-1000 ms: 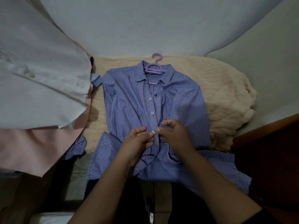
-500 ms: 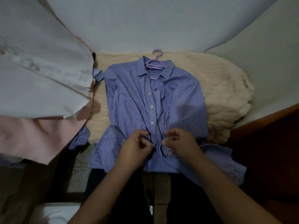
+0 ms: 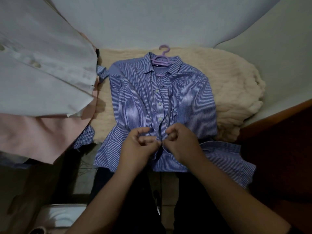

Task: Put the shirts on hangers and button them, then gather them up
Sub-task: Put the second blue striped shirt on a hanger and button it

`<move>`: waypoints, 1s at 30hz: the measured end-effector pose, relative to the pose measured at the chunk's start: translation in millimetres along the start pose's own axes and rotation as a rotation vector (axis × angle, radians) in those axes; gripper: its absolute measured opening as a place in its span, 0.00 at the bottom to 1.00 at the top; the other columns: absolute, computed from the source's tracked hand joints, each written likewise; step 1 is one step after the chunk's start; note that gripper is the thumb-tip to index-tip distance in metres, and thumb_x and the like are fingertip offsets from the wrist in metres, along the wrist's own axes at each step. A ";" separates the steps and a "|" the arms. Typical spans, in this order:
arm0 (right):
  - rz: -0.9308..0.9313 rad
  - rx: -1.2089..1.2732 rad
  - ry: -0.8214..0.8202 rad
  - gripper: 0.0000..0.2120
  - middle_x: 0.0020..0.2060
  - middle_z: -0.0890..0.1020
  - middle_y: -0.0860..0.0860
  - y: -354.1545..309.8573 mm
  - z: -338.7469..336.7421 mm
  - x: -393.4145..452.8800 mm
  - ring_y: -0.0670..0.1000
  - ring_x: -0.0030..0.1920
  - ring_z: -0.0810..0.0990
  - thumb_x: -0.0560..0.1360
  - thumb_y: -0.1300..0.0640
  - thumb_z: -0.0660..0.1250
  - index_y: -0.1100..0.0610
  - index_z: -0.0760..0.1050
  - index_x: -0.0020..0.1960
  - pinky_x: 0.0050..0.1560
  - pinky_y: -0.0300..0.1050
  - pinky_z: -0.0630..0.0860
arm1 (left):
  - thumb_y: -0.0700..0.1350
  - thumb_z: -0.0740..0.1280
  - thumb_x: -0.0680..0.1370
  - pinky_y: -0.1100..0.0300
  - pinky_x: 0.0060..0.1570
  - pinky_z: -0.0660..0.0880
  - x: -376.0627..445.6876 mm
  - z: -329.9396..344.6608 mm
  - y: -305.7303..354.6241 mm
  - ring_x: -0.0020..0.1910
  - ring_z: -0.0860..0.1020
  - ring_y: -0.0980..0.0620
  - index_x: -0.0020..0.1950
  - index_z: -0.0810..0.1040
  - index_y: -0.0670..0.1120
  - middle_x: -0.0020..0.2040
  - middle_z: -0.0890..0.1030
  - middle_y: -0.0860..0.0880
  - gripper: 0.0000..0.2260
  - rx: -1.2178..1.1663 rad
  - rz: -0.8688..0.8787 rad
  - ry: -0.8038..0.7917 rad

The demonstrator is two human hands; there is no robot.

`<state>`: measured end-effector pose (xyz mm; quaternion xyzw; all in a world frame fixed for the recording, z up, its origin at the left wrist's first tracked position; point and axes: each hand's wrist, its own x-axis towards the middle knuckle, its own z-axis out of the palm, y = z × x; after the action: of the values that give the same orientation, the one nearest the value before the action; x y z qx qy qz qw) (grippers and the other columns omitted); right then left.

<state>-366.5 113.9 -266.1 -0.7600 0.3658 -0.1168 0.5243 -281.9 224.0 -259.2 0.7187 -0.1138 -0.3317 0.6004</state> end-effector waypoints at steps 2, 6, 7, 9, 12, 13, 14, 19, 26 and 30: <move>0.011 -0.001 -0.012 0.11 0.30 0.73 0.47 -4.1 -0.9 -0.2 0.44 0.30 0.71 0.70 0.67 0.69 0.54 0.70 0.44 0.31 0.30 0.67 | 0.35 0.75 0.70 0.66 0.34 0.77 -1.6 3.9 -2.8 0.32 0.79 0.60 0.54 0.74 0.48 0.38 0.82 0.53 0.18 0.092 0.053 0.004; 0.148 0.147 -0.027 0.14 0.32 0.75 0.51 -6.8 -5.0 2.1 0.49 0.33 0.76 0.70 0.68 0.69 0.52 0.69 0.40 0.28 0.35 0.71 | 0.39 0.76 0.70 0.62 0.39 0.77 -2.2 6.5 -8.3 0.32 0.76 0.62 0.53 0.73 0.54 0.36 0.81 0.59 0.19 0.256 0.146 0.033; 0.182 0.190 -0.038 0.14 0.34 0.76 0.52 -7.1 -6.5 2.2 0.51 0.34 0.77 0.70 0.68 0.70 0.53 0.69 0.41 0.27 0.36 0.71 | 0.40 0.76 0.70 0.62 0.39 0.76 -2.3 6.6 -8.8 0.31 0.76 0.63 0.53 0.72 0.54 0.37 0.81 0.58 0.19 0.282 0.158 0.037; 0.225 0.270 -0.056 0.13 0.34 0.76 0.54 -8.8 -8.5 1.7 0.52 0.33 0.77 0.71 0.70 0.69 0.55 0.68 0.41 0.23 0.34 0.70 | 0.41 0.76 0.70 0.64 0.40 0.76 -2.3 7.1 -9.2 0.33 0.76 0.64 0.52 0.72 0.56 0.38 0.81 0.58 0.19 0.316 0.171 0.040; 0.241 0.316 -0.062 0.13 0.33 0.76 0.55 -10.5 -9.6 1.5 0.50 0.30 0.76 0.71 0.71 0.68 0.57 0.68 0.41 0.23 0.35 0.71 | 0.42 0.76 0.70 0.67 0.40 0.75 -2.2 7.0 -10.0 0.36 0.77 0.64 0.51 0.72 0.58 0.39 0.81 0.59 0.19 0.350 0.189 0.035; 0.249 0.336 -0.067 0.13 0.33 0.76 0.56 -10.6 -9.7 1.4 0.50 0.29 0.76 0.71 0.71 0.68 0.57 0.68 0.41 0.23 0.36 0.71 | 0.42 0.76 0.70 0.67 0.41 0.75 -2.1 6.7 -10.1 0.36 0.78 0.64 0.51 0.72 0.59 0.39 0.81 0.60 0.18 0.363 0.194 0.030; 0.260 0.357 -0.072 0.12 0.33 0.76 0.56 -10.5 -9.9 1.4 0.50 0.30 0.75 0.71 0.72 0.67 0.58 0.68 0.41 0.24 0.36 0.72 | 0.43 0.76 0.70 0.67 0.41 0.76 -1.6 5.8 -10.6 0.37 0.78 0.64 0.50 0.72 0.60 0.39 0.81 0.60 0.18 0.379 0.198 0.022; 0.313 0.408 -0.063 0.12 0.32 0.76 0.57 -7.0 -8.0 2.9 0.50 0.29 0.75 0.71 0.73 0.67 0.60 0.68 0.42 0.27 0.40 0.75 | 0.42 0.73 0.72 0.62 0.44 0.77 1.1 3.0 -10.8 0.41 0.81 0.59 0.52 0.73 0.59 0.43 0.83 0.56 0.16 0.391 0.183 -0.029; 0.362 0.482 -0.028 0.13 0.33 0.77 0.58 -5.0 -6.1 5.6 0.51 0.27 0.76 0.71 0.72 0.68 0.59 0.65 0.41 0.28 0.43 0.76 | 0.33 0.69 0.74 0.68 0.26 0.70 7.7 1.9 -12.8 0.23 0.73 0.61 0.62 0.75 0.46 0.42 0.81 0.50 0.18 -0.116 -0.161 -0.055; 0.365 0.469 -0.013 0.14 0.34 0.78 0.59 -5.9 -5.2 6.0 0.51 0.28 0.77 0.71 0.71 0.69 0.58 0.65 0.41 0.31 0.46 0.77 | 0.31 0.68 0.74 0.70 0.24 0.69 8.7 1.4 -12.7 0.23 0.73 0.62 0.62 0.74 0.46 0.45 0.78 0.47 0.19 -0.200 -0.208 -0.065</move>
<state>-362.6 107.2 -259.9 -0.5406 0.4560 -0.0971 0.7003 -279.2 221.3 -274.2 0.6522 -0.0243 -0.4250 0.6272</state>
